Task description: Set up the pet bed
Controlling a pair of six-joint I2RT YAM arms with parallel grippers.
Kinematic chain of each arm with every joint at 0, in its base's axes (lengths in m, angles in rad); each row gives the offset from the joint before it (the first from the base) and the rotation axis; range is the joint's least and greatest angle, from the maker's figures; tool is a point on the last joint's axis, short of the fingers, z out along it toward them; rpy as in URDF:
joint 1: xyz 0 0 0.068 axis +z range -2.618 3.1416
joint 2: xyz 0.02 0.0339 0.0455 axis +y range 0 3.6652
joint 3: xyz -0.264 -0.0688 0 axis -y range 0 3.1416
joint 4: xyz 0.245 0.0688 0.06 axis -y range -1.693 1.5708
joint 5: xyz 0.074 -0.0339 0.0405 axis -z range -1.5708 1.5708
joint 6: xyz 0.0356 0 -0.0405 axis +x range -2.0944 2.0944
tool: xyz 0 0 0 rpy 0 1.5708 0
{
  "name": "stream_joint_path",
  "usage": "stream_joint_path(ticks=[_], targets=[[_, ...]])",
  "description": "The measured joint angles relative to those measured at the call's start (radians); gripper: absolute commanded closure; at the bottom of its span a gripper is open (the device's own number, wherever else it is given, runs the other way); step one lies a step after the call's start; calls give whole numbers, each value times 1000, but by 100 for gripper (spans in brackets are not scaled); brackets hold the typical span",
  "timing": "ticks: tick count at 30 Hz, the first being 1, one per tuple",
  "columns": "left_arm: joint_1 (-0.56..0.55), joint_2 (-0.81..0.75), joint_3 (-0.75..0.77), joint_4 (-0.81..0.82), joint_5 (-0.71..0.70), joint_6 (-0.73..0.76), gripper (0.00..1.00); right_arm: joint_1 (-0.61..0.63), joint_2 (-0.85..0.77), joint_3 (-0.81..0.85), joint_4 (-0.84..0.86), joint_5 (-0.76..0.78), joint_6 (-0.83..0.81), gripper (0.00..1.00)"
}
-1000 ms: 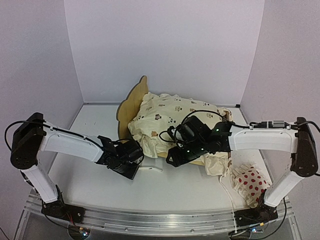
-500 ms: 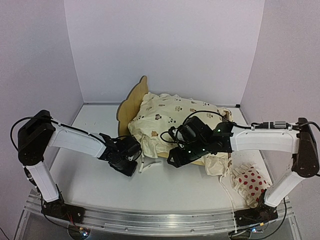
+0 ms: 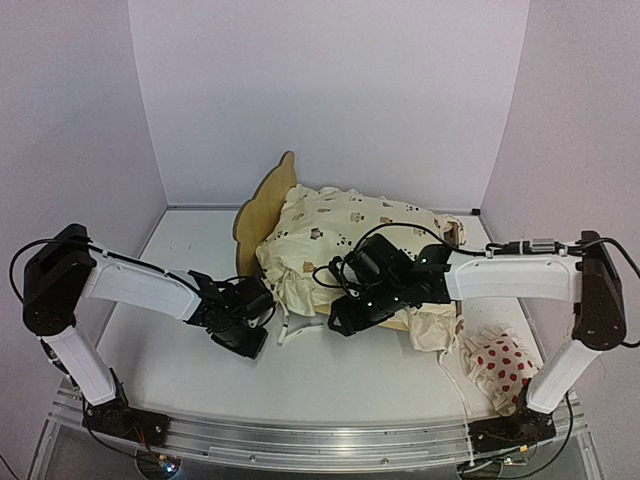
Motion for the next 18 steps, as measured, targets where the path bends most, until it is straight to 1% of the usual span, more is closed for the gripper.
stream_joint_path(ticks=[4,10,14,18], targets=[[-43,-104,-44,-95,-3,-69,100,0,72,56,8,-13,-1,49],[-89,-271,-77,-153,-14,-172,100,0,160,106,19,28,-18,49],[-133,-305,-78,-188,-24,-241,100,-16,196,116,22,72,-28,50],[-176,-317,-78,-226,-46,-302,100,-42,217,141,5,54,-36,50]])
